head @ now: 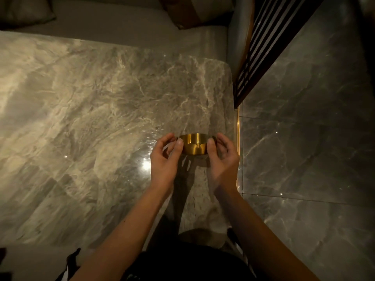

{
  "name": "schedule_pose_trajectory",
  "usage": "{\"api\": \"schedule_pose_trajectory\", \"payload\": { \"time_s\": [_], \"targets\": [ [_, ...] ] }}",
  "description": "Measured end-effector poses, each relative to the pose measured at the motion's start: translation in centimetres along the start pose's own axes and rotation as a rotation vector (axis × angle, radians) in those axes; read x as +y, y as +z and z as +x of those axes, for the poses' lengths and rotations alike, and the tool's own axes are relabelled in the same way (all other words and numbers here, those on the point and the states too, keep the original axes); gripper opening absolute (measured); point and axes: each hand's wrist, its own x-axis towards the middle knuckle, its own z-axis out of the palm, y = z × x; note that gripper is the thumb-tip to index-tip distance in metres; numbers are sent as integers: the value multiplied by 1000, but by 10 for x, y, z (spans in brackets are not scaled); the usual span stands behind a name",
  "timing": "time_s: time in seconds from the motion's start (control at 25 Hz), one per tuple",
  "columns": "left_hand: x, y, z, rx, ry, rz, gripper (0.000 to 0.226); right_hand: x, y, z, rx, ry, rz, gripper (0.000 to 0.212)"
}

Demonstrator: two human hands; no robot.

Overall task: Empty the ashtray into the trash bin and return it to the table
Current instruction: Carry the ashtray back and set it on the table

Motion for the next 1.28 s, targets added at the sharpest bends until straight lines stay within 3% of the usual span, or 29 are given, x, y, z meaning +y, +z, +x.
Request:
{"api": "schedule_pose_trajectory", "payload": {
  "time_s": [0.08, 0.28, 0.44, 0.56, 0.88, 1.28],
  "targets": [
    [1, -6, -10, -48, -4, 12, 42, -1, -11, -3, -124, 82, 91, 43],
    [7, -25, -26, -202, 53, 55, 42, -7, -35, -9, -370, 58, 82, 52],
    [3, -48, -33, -266, 108, 76, 81, -11, -37, -19, -520, 26, 60, 72],
    [2, -68, -34, -252, 131, 131, 89, -6, -25, -27, -587, -21, -75, 83],
    [-7, -151, -10, -291, 212, 289, 97, 14, 42, -58, -576, -70, -364, 93],
    [-5, -318, 53, -431, 279, 407, 94, 42, 199, -127, -456, -37, -399, 97]
  ]
}}
